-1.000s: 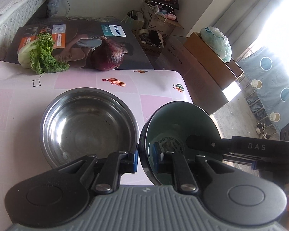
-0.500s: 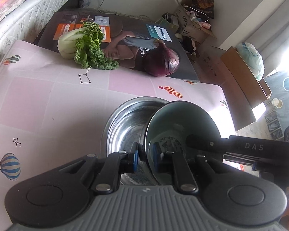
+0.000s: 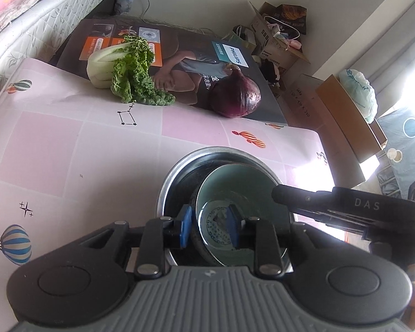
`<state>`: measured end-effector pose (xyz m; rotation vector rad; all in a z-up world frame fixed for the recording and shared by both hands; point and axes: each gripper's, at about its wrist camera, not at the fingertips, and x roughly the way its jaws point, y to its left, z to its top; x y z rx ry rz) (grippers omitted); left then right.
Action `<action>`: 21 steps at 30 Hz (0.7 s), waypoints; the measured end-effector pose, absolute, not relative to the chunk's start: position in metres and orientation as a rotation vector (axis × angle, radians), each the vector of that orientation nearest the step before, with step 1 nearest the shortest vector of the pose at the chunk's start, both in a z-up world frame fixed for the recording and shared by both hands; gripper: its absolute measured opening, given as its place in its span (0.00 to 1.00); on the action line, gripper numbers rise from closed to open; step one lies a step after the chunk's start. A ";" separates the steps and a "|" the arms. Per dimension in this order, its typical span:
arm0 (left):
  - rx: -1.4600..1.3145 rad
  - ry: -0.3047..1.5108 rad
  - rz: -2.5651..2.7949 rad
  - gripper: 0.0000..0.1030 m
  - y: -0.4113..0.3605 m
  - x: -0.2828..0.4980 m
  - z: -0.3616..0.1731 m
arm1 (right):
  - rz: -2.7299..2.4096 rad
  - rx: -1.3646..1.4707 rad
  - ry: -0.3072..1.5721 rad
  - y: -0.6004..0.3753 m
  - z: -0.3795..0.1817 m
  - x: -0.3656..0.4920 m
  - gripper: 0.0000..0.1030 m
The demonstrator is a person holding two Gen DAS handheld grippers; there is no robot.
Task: Organize plates and bowls
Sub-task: 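Lower the patterned bowl into the steel bowl with both tools, then open both tools and pull them back from the nested bowls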
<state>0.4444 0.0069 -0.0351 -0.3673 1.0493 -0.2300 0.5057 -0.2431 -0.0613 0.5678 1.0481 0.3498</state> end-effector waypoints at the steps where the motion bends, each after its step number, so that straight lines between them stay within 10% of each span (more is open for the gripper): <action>1: -0.371 1.040 -0.233 0.27 0.007 0.442 -0.032 | 0.356 0.575 1.032 -0.245 -0.056 0.502 0.32; 5: -0.386 1.015 -0.237 0.52 0.010 0.431 -0.018 | 0.380 0.616 0.978 -0.256 -0.036 0.483 0.32; 21: -0.199 0.868 -0.265 0.86 0.059 0.257 0.068 | 0.408 0.618 0.690 -0.294 0.054 0.240 0.46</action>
